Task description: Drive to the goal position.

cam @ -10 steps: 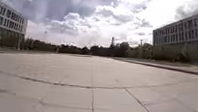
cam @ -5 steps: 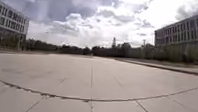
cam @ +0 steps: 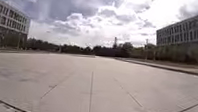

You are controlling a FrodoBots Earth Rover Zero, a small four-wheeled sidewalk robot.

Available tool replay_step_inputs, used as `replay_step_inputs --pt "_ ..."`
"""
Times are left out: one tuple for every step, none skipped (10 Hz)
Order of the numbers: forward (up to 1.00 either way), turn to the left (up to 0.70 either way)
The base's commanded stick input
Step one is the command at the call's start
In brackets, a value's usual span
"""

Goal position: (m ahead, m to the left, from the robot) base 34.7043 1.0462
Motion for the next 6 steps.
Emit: replay_step_inputs --pt "1.0 0.0" --pt "1.0 0.0" --pt "1.0 0.0" --pt "1.0 0.0" --pt "1.0 0.0" --pt "1.0 0.0"
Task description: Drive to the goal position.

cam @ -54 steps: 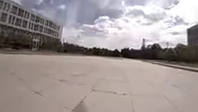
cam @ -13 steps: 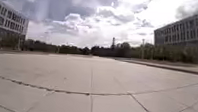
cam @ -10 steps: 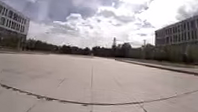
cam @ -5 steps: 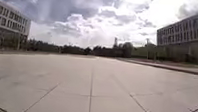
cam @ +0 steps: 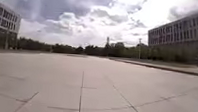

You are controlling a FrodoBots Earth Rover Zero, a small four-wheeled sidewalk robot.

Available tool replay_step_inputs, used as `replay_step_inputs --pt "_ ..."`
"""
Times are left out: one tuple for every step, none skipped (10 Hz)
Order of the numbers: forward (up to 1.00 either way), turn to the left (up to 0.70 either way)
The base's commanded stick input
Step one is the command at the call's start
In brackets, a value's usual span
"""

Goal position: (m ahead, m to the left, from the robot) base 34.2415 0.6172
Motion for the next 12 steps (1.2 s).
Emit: replay_step_inputs --pt "1.0 0.0" --pt "1.0 0.0" --pt "1.0 0.0" --pt "1.0 0.0" --pt "1.0 0.0" --pt "1.0 0.0" --pt "1.0 0.0" --pt "1.0 0.0" --pt "1.0 0.0" --pt "1.0 0.0" --pt "1.0 0.0" --pt "1.0 0.0"
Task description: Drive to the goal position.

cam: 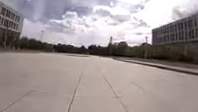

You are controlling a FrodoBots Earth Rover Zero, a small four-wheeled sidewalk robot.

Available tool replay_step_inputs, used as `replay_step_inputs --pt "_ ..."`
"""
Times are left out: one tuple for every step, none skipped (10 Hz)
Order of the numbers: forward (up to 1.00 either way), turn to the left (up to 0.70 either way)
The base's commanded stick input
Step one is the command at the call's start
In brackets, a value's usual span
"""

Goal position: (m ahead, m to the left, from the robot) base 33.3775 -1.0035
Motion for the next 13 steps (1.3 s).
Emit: replay_step_inputs --pt "1.0 0.0" --pt "1.0 0.0" --pt "1.0 0.0" --pt "1.0 0.0" --pt "1.0 0.0" --pt "1.0 0.0" --pt "1.0 0.0" --pt "1.0 0.0" --pt "1.0 0.0" --pt "1.0 0.0" --pt "1.0 0.0" --pt "1.0 0.0" --pt "1.0 0.0"
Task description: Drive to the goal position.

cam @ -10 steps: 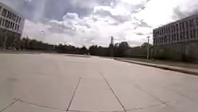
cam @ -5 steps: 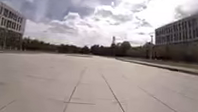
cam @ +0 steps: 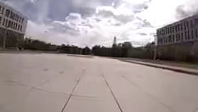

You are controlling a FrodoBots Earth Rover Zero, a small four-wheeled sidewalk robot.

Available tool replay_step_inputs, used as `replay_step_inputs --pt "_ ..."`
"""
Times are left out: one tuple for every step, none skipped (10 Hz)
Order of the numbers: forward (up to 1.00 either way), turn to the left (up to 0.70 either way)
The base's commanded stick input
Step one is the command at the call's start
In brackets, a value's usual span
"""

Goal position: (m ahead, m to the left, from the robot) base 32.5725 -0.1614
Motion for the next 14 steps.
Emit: replay_step_inputs --pt "1.0 0.0" --pt "1.0 0.0" --pt "1.0 0.0" --pt "1.0 0.0" --pt "1.0 0.0" --pt "1.0 0.0" --pt "1.0 0.0" --pt "1.0 0.0" --pt "1.0 0.0" --pt "1.0 -0.01" --pt "1.0 -0.2" --pt "1.0 -0.39" --pt "1.0 -0.4" --pt "1.0 -0.4"
